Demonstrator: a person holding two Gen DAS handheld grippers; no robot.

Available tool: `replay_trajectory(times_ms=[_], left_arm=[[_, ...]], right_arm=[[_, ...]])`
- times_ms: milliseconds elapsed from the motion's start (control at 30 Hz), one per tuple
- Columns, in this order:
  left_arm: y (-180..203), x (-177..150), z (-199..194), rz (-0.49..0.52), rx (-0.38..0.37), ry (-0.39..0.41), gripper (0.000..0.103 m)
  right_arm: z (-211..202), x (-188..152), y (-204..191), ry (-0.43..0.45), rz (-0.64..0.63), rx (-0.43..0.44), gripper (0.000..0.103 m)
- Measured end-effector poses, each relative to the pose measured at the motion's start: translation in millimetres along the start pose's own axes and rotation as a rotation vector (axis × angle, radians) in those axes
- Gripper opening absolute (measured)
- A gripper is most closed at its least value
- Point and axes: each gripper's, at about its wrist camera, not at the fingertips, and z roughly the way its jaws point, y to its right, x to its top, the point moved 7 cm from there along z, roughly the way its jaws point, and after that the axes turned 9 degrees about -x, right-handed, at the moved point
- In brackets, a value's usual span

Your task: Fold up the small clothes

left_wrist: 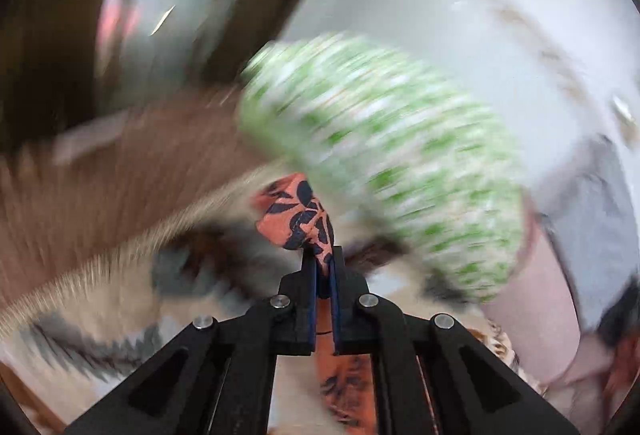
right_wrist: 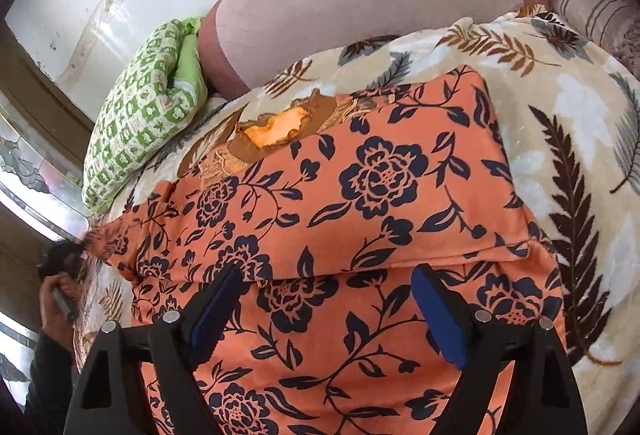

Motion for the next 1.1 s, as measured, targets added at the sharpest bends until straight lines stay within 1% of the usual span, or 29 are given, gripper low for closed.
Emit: replay_trajectory(times_ms=[33,100,133,200,233,267,300,333,400,467,500,533,567,600,633,667,700,733,767,800,833,867,900,933,967,1000,1033,1067,1100], left_arm=[[35,13,-20,0.080,-0.030,0.048,0.005],[91,25,-45,0.186,-0.092,0.094,0.005],[132,26,-63,0.261,-0.133,0.120,0.005],[192,21,-82,0.367,-0.199,0.146,0.005],[233,7,-94,0.436,-0.249,0.141,0.005],[258,-5,-97,0.471,-0.279,0.134,0.005],[285,-23,-101,0.509,-0.319,0.120,0.005],[314,-47,-101,0.552,-0.363,0.087,0.005],[358,-101,-97,0.622,-0.424,0.020,0.005],[391,-169,-87,0.684,-0.477,-0.078,0.006],[404,-210,-73,0.723,-0.490,-0.140,0.006],[408,-239,-63,0.738,-0.490,-0.184,0.006],[410,-276,-45,0.755,-0.487,-0.257,0.013],[408,-311,-19,0.786,-0.479,-0.358,0.022],[397,-356,4,0.832,-0.449,-0.507,0.043],[381,-386,20,0.853,-0.407,-0.607,0.044],[361,-405,35,0.854,-0.355,-0.681,0.043],[336,-414,42,0.835,-0.306,-0.728,0.042],[325,-410,43,0.818,-0.293,-0.720,0.042],[317,-398,37,0.804,-0.294,-0.687,0.042],[308,-379,28,0.795,-0.302,-0.630,0.045],[300,-360,17,0.798,-0.293,-0.579,0.052],[290,-340,13,0.795,-0.278,-0.533,0.056],[275,-321,4,0.782,-0.262,-0.484,0.067],[263,-303,-1,0.776,-0.236,-0.437,0.071],[243,-283,-5,0.793,-0.184,-0.392,0.070],[228,-272,-8,0.807,-0.144,-0.371,0.070],[207,-261,-9,0.809,-0.105,-0.370,0.070],[189,-251,0,0.793,-0.067,-0.382,0.070]], right_arm=[[-1,-1,2,0.002,0.010,0.010,0.089],[-6,-4,6,0.010,0.024,0.027,0.089],[-9,-6,9,0.015,0.032,0.041,0.089],[-16,-8,14,0.029,0.045,0.054,0.089],[-20,-9,18,0.037,0.053,0.061,0.089],[-26,-10,25,0.046,0.071,0.073,0.089],[-30,-11,30,0.052,0.083,0.079,0.089],[-35,-11,37,0.062,0.098,0.084,0.089],[-46,-12,54,0.080,0.135,0.092,0.089],[-59,-13,73,0.108,0.172,0.097,0.089],[-64,-13,80,0.118,0.188,0.099,0.089],[-68,-14,88,0.122,0.202,0.100,0.089],[-72,-16,98,0.122,0.219,0.099,0.089],[-75,-17,104,0.123,0.229,0.096,0.089],[-77,-20,112,0.120,0.241,0.092,0.089],[-78,-22,117,0.115,0.252,0.093,0.089],[-80,-22,121,0.111,0.260,0.096,0.089],[-81,-22,122,0.110,0.262,0.097,0.089],[-83,-20,123,0.110,0.253,0.097,0.089],[-83,-18,122,0.110,0.246,0.098,0.089],[-83,-15,121,0.112,0.242,0.098,0.089],[-80,-10,117,0.111,0.239,0.104,0.089],[-75,-7,112,0.105,0.240,0.120,0.089],[-68,-5,106,0.092,0.244,0.142,0.089],[-59,0,99,0.071,0.249,0.173,0.089],[-49,4,91,0.045,0.255,0.186,0.089],[-40,9,85,0.026,0.256,0.191,0.089],[-31,15,77,0.003,0.253,0.214,0.089],[-20,21,70,-0.014,0.262,0.239,0.089]])
